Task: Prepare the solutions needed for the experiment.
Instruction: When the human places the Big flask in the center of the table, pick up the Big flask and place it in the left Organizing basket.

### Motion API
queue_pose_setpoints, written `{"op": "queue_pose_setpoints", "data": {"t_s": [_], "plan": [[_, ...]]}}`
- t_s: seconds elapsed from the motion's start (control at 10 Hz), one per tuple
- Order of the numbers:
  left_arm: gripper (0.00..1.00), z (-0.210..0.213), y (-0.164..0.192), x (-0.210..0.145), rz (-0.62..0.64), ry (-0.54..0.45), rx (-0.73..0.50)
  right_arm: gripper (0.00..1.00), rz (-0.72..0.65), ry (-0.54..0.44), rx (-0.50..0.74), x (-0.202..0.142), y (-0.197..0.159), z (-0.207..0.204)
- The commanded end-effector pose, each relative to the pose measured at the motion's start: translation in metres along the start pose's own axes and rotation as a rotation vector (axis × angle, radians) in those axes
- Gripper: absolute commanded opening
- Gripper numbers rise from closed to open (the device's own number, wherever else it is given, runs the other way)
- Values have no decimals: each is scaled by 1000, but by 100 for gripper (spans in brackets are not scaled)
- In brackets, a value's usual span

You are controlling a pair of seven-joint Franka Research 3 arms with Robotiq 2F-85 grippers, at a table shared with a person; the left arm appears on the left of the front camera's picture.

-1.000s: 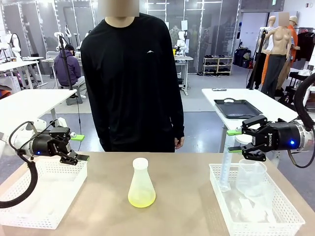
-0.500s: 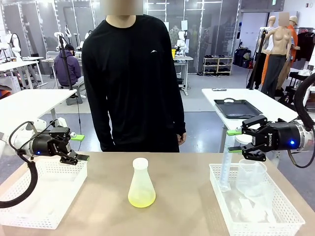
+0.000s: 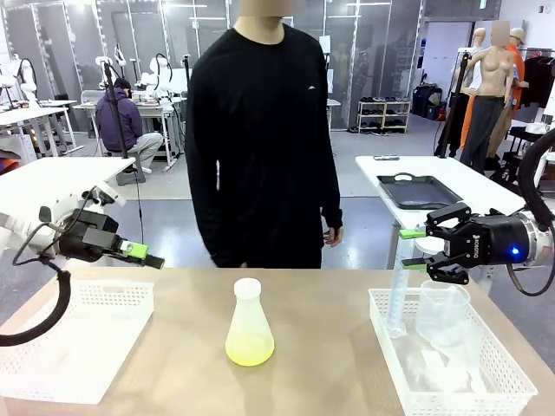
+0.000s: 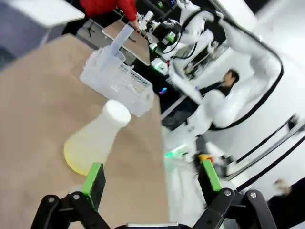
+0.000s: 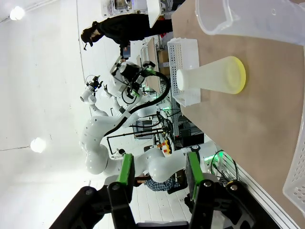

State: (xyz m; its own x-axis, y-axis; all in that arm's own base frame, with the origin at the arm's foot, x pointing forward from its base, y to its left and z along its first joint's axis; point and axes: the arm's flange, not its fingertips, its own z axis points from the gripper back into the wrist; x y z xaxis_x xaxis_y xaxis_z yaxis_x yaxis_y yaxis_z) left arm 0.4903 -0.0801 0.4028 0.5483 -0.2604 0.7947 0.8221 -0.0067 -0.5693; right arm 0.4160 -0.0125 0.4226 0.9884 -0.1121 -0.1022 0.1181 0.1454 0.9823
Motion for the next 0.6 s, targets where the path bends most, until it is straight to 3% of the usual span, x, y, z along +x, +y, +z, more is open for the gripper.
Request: {"op": "queue_pose_setpoints", "data": {"t_s": [0.0,0.2,0.5], "plan": [[100,-18,-17,3,-295,27,152,56,8,-10,-3,0,2,0],[100,-23,-21,13,-273,72,135,56,8,-10,-3,0,2,0],[100,-13,-18,20,-264,47,91,56,8,-10,-3,0,2,0]]}}
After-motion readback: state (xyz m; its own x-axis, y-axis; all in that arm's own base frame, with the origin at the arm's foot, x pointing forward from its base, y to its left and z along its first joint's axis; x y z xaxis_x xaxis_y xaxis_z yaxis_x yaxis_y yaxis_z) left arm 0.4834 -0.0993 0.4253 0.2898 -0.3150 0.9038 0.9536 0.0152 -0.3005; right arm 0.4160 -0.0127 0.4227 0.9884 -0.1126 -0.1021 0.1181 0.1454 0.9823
